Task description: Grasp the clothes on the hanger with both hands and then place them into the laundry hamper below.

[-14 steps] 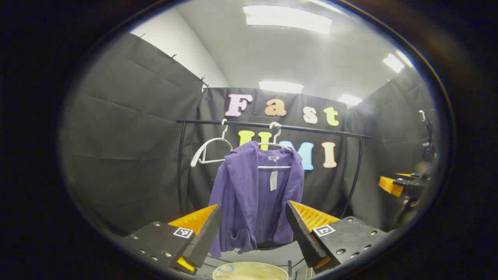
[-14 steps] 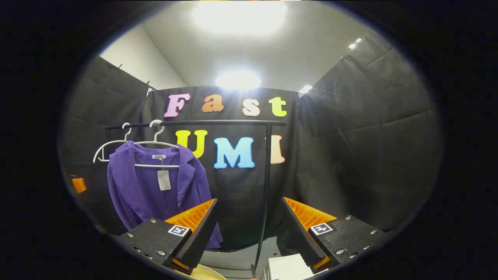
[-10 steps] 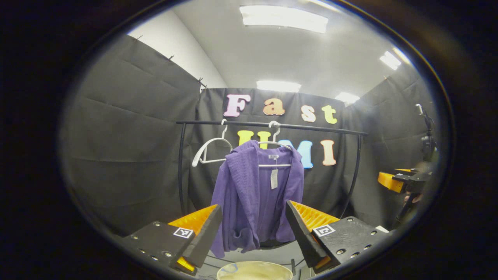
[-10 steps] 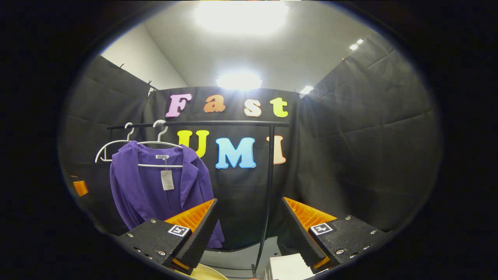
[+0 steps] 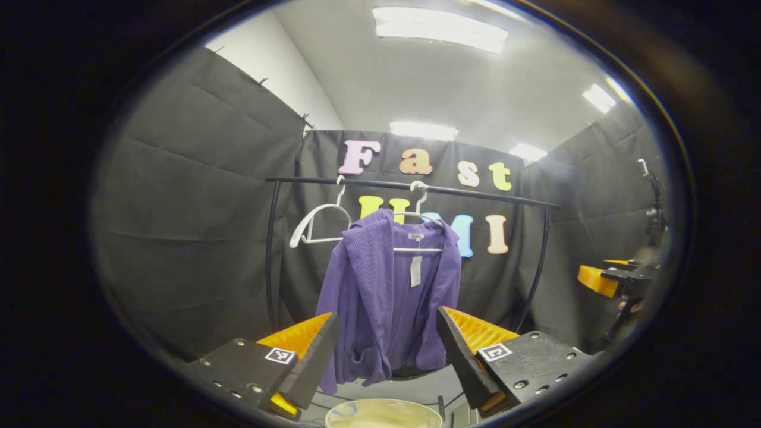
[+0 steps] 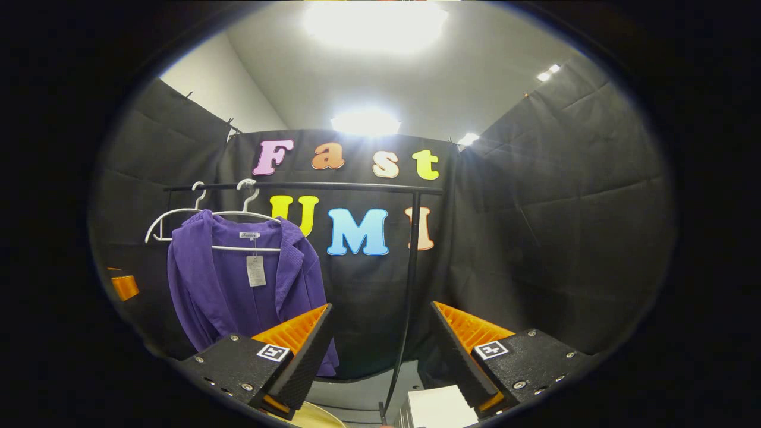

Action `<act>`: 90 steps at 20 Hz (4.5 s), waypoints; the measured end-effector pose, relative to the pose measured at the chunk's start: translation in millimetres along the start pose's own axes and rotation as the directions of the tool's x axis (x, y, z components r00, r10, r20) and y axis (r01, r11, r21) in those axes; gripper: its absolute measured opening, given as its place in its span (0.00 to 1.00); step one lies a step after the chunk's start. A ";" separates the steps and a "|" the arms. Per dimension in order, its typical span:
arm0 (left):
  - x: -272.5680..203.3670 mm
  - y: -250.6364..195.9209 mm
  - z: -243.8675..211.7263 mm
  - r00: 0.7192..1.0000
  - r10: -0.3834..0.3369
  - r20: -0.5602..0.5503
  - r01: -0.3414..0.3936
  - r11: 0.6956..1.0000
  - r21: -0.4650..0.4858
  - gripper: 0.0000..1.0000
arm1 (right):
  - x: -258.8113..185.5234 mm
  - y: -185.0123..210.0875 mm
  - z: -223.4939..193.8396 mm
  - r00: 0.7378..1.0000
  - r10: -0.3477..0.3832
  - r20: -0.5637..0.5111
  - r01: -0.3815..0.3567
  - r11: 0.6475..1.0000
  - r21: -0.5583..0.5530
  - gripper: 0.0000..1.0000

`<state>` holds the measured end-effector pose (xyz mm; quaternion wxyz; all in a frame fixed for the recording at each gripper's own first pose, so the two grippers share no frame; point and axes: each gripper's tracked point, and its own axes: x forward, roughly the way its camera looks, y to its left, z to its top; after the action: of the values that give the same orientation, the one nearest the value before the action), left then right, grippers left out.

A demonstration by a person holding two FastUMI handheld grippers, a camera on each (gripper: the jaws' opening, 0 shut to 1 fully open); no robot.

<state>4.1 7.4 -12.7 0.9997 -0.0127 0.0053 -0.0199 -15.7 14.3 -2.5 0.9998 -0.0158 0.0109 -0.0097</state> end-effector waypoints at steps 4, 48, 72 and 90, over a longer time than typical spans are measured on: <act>2.4 0.6 -5.8 1.000 -0.003 -0.015 0.002 1.000 -0.005 0.87 | 3.2 9.4 -2.5 1.000 0.017 -0.020 -0.017 1.000 0.000 0.97; 274.0 28.3 -10.7 0.889 0.447 -0.101 -0.454 0.889 -0.058 1.00 | 306.3 244.9 -38.4 0.834 0.525 -0.169 -0.493 0.847 0.201 0.95; 218.8 53.0 39.4 0.882 0.468 0.053 -0.460 0.880 -0.120 0.04 | 319.6 227.6 -34.7 0.766 0.639 -0.071 -0.614 0.759 0.216 0.01; 179.3 146.5 108.8 0.775 0.604 0.185 -0.599 0.796 -0.088 0.04 | 309.0 220.0 25.8 0.747 0.660 0.080 -0.664 0.736 0.133 0.01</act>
<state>190.2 149.3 90.6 0.9485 -0.0241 -0.0929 0.3020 298.0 228.9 9.6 0.9361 0.0659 0.0013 0.3456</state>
